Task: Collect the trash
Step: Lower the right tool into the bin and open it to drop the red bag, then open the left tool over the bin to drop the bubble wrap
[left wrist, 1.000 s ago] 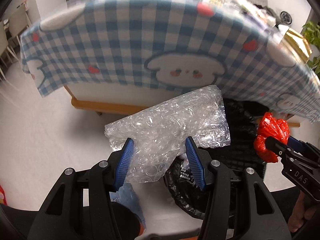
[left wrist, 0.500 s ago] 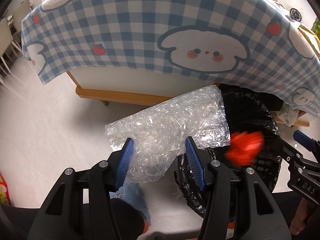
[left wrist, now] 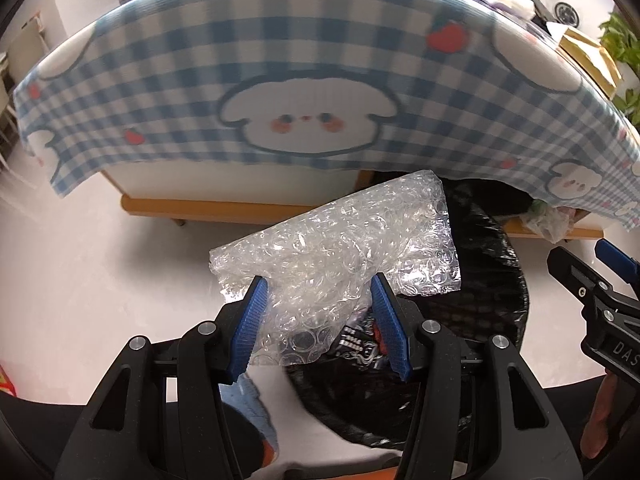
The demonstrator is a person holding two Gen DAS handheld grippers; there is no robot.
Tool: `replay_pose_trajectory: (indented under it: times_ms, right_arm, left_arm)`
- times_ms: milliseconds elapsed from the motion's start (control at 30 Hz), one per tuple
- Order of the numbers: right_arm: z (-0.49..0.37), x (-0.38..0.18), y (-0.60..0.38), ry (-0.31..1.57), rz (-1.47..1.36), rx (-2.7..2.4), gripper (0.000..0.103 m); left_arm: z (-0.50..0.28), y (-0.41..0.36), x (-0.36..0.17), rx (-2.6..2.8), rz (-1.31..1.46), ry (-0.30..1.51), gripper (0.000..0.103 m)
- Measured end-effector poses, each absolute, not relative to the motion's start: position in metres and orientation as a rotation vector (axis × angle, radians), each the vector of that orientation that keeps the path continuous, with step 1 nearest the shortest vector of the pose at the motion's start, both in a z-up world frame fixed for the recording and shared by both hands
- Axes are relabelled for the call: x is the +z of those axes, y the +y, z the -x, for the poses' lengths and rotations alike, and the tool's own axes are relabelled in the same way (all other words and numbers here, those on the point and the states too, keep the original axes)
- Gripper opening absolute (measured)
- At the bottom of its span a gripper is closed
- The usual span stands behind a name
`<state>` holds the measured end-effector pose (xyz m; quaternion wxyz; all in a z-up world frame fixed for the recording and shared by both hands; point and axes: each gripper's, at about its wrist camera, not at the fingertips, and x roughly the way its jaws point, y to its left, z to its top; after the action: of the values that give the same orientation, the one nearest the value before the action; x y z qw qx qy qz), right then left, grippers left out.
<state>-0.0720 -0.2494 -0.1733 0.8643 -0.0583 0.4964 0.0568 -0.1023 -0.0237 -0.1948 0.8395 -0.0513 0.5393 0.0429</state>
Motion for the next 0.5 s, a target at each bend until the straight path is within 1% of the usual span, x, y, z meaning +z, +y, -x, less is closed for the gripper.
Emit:
replay_pose_trajectory:
  times_ms: [500]
  right_arm:
    - [0.067, -0.177, -0.311, 1.048, 0.083, 0.035, 0.095]
  left_arm:
    - [0.080, -0.082, -0.226, 0.028, 0.064, 1.178, 0.053]
